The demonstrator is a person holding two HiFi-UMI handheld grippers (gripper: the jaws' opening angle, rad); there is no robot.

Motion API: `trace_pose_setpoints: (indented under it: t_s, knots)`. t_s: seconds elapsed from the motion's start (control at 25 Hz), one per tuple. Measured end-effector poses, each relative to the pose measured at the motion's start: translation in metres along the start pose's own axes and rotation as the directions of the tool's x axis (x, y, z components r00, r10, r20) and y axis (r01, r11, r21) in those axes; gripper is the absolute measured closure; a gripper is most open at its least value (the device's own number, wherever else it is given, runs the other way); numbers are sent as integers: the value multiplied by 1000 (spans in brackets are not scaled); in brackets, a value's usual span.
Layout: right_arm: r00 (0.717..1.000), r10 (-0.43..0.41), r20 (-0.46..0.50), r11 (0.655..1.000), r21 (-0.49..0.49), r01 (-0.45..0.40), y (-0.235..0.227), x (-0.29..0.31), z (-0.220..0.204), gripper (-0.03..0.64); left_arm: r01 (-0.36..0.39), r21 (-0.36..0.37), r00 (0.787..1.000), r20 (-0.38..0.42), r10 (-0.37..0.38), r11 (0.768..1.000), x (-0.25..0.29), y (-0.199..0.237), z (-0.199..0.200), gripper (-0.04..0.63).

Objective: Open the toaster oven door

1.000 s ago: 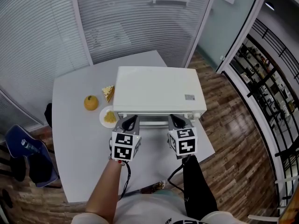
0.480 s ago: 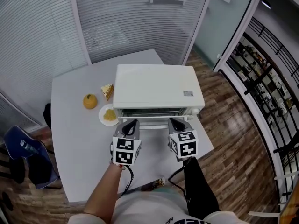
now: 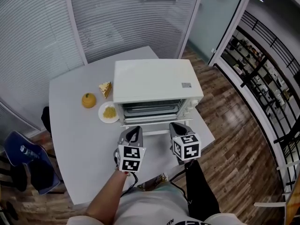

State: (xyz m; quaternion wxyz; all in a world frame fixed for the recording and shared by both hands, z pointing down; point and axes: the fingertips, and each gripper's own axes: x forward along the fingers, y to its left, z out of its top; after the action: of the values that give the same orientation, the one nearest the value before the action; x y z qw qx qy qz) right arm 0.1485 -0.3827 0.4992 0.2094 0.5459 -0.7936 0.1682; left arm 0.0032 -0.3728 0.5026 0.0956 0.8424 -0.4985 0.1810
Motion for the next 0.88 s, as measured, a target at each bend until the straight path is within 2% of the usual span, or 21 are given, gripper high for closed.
trace_pose_setpoints:
  t_s: [0.12,0.28,0.88]
  knots:
    - [1000,-24,-6,1000,10,24,3,-6,-15,615,4,10,1000,-1,-4,1000,-7,-8,-13,538]
    - [999,-34,-23,999,11,34,7,-12,-38,615,6,-18,999,-32,-6,1000,-12,-19,-36,538]
    - [992,40,-120,999,40,-36,17,-12,-109,615,-54,-122,994,-100,42,991,-18,-43,-101,538]
